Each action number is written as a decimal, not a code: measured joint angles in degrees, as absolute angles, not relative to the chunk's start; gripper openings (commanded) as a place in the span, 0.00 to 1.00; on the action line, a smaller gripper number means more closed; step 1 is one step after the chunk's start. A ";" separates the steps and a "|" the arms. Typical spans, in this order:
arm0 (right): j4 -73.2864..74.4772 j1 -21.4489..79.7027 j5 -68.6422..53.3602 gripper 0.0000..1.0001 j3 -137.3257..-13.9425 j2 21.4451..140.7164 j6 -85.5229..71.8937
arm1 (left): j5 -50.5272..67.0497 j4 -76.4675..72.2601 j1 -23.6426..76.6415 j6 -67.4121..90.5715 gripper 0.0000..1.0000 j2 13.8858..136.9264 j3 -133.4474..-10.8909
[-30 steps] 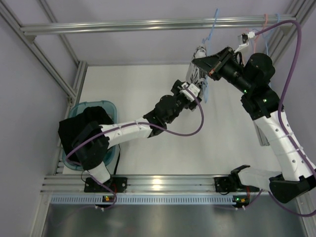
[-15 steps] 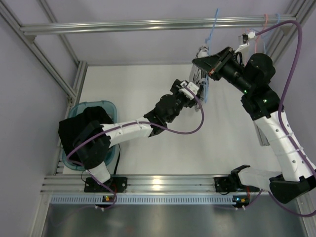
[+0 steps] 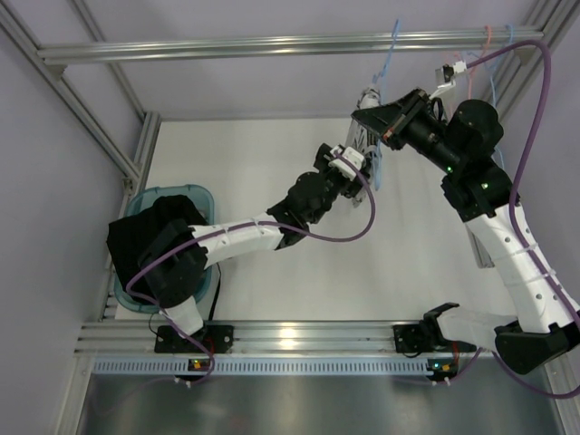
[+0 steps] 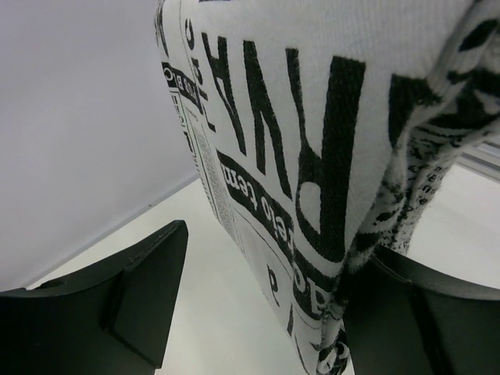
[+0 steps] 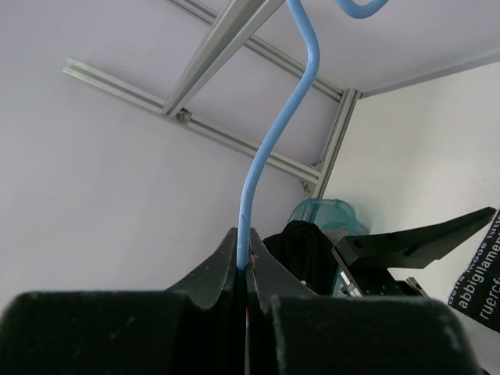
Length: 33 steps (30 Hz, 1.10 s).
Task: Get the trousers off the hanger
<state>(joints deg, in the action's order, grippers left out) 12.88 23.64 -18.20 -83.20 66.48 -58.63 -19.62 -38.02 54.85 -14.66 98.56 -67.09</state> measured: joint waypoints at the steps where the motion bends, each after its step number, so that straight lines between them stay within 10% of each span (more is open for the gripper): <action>1: 12.86 23.64 -18.24 0.00 -83.20 66.48 -58.61 | -19.62 -38.04 54.85 -14.50 0.78 98.72 -67.22; 22: 11.81 23.64 -18.65 0.00 -82.87 66.48 -58.52 | -18.68 -38.59 54.83 -13.15 0.85 96.07 -62.37; 33: 11.81 23.64 -19.11 0.00 -82.85 66.48 -58.54 | -19.40 -38.70 54.35 -13.17 0.73 97.41 -65.67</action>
<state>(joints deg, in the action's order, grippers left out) 11.81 23.64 -19.11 -82.85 66.48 -58.54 -19.40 -38.70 54.35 -13.17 97.41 -65.67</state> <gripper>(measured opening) 0.018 0.746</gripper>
